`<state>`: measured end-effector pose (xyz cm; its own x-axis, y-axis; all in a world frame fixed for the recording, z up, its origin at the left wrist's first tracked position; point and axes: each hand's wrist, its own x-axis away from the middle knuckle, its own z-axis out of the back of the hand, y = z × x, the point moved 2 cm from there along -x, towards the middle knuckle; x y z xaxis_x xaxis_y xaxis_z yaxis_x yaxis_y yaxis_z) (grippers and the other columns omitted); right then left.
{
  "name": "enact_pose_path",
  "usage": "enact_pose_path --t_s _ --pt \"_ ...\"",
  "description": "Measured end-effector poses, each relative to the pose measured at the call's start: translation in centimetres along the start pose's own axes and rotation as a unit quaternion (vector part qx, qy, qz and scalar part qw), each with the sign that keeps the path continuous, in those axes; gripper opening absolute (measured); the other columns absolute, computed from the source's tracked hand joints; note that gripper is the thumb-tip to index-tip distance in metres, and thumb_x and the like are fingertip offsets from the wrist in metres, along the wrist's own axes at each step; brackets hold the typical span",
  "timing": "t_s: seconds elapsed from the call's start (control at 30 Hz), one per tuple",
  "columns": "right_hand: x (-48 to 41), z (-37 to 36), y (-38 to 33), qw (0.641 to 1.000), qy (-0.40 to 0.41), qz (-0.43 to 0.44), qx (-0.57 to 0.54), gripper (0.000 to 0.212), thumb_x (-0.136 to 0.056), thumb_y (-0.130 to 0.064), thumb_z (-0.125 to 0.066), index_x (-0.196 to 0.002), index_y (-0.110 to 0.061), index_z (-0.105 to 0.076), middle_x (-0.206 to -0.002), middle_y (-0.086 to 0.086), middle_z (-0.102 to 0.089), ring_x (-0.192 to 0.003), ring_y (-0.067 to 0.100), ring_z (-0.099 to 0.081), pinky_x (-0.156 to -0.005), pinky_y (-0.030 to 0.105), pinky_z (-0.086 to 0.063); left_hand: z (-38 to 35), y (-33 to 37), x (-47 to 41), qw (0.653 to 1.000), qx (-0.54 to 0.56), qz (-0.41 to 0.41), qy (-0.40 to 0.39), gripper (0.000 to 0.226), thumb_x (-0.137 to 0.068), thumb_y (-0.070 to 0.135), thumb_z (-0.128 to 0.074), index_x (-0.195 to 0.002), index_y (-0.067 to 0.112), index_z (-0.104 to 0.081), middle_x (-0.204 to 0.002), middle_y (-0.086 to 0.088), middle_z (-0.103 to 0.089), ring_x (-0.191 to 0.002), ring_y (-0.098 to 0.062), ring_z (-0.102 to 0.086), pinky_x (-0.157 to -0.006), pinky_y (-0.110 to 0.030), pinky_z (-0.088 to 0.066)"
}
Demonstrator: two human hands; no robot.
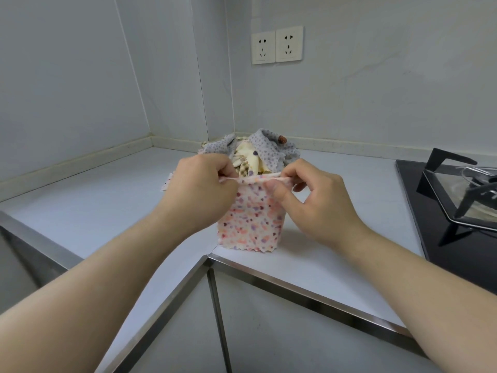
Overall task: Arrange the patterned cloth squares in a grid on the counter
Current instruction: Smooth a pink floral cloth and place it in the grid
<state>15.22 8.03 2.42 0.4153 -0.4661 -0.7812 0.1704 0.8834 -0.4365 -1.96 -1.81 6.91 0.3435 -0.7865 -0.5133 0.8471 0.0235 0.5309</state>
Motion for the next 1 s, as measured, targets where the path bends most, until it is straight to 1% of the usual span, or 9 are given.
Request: enact_pose_path --t_s 0.13,0.23,0.4,0.47,0.53,0.6,0.7,0.83,1.0 --pt "-0.1 -0.1 -0.1 0.991 -0.013 -0.093 -0.090 0.020 -0.091 -0.035 -0.075 -0.092 -0.017 -0.065 -0.082 -0.006 -0.071 -0.079 0.011 -0.068 -0.072 0.028 -0.056 -0.5 -0.6 -0.3 0.994 0.080 0.073 -0.025 0.025 -0.083 0.002 -0.051 -0.067 0.017 -0.060 -0.056 0.011 -0.057 -0.056 -0.012 -0.049 -0.048 -0.021 -0.038" --pt "-0.2 -0.3 0.1 0.979 -0.012 -0.138 -0.150 0.019 -0.089 -0.033 -0.077 -0.092 -0.018 -0.065 -0.082 -0.001 -0.073 -0.077 0.018 -0.070 -0.069 0.030 -0.058 -1.1 -1.2 -0.4 0.969 0.193 0.148 -0.051 0.021 -0.082 0.000 -0.049 -0.066 0.009 -0.059 -0.051 0.017 -0.053 -0.062 -0.015 -0.047 -0.060 -0.028 -0.038" --pt "-0.3 -0.1 0.6 0.972 0.010 -0.167 -0.166 0.018 -0.089 -0.031 -0.077 -0.090 -0.018 -0.064 -0.078 0.000 -0.073 -0.075 0.024 -0.069 -0.066 0.031 -0.055 -2.0 -2.0 -0.2 0.889 0.367 0.247 -0.116 0.007 -0.087 0.011 -0.068 -0.086 0.006 -0.073 -0.091 -0.003 -0.075 -0.089 -0.023 -0.069 -0.085 -0.035 -0.053" --pt "-0.3 -0.1 0.7 0.971 0.009 -0.172 -0.168 0.018 -0.090 -0.030 -0.077 -0.091 -0.018 -0.064 -0.077 0.000 -0.073 -0.075 0.025 -0.069 -0.066 0.030 -0.055 -2.2 -2.1 -0.1 0.867 0.399 0.272 -0.121 0.017 -0.092 0.012 -0.068 -0.107 0.004 -0.073 -0.101 -0.007 -0.078 -0.097 -0.022 -0.074 -0.087 -0.035 -0.055" --pt "-0.3 -0.2 0.8 0.970 0.003 -0.174 -0.167 0.018 -0.090 -0.031 -0.076 -0.092 -0.019 -0.064 -0.078 -0.001 -0.074 -0.076 0.023 -0.070 -0.066 0.029 -0.056 -2.4 -2.1 0.0 0.854 0.424 0.277 -0.118 0.020 -0.096 0.013 -0.065 -0.113 0.002 -0.071 -0.103 -0.007 -0.078 -0.097 -0.022 -0.075 -0.091 -0.037 -0.055" --pt "-0.2 -0.2 0.8 0.970 -0.002 -0.178 -0.166 0.019 -0.090 -0.032 -0.076 -0.094 -0.019 -0.064 -0.079 -0.001 -0.075 -0.076 0.022 -0.071 -0.067 0.030 -0.057 -2.6 -2.1 0.0 0.860 0.425 0.266 -0.098 0.018 -0.099 0.016 -0.063 -0.110 0.004 -0.072 -0.101 -0.006 -0.078 -0.093 -0.020 -0.076 -0.090 -0.037 -0.055" --pt "-0.1 -0.3 0.9 0.969 -0.008 -0.185 -0.166 0.019 -0.090 -0.033 -0.076 -0.093 -0.020 -0.063 -0.080 0.002 -0.075 -0.076 0.024 -0.073 -0.073 0.042 -0.060 -2.7 -2.0 0.1 0.906 0.355 0.225 -0.051 0.019 -0.101 0.030 -0.060 -0.105 0.016 -0.073 -0.098 0.000 -0.078 -0.092 -0.019 -0.075 -0.086 -0.040 -0.058" --pt "-0.2 -0.4 0.8 0.965 -0.012 -0.194 -0.177 0.019 -0.091 -0.028 -0.076 -0.096 -0.015 -0.062 -0.077 0.004 -0.076 -0.071 0.022 -0.071 -0.076 0.046 -0.059 -2.3 -1.5 0.2 0.964 0.222 0.144 0.025 0.034 -0.102 0.044 -0.051 -0.101 0.011 -0.060 -0.101 -0.013 -0.069 -0.092 -0.031 -0.068 -0.083 -0.052 -0.058" --pt "-0.4 -0.8 0.7 0.906 -0.018 -0.300 -0.298 0.032 -0.093 -0.023 -0.072 -0.120 -0.013 -0.058 -0.088 0.007 -0.078 -0.082 0.018 -0.072 -0.077 0.039 -0.059 -1.7 -0.5 0.7 0.990 0.100 0.064 0.081 0.028 -0.104 0.043 -0.047 -0.084 0.025 -0.049 -0.076 0.007 -0.058 -0.069 -0.009 -0.056 -0.054 -0.031 -0.044"
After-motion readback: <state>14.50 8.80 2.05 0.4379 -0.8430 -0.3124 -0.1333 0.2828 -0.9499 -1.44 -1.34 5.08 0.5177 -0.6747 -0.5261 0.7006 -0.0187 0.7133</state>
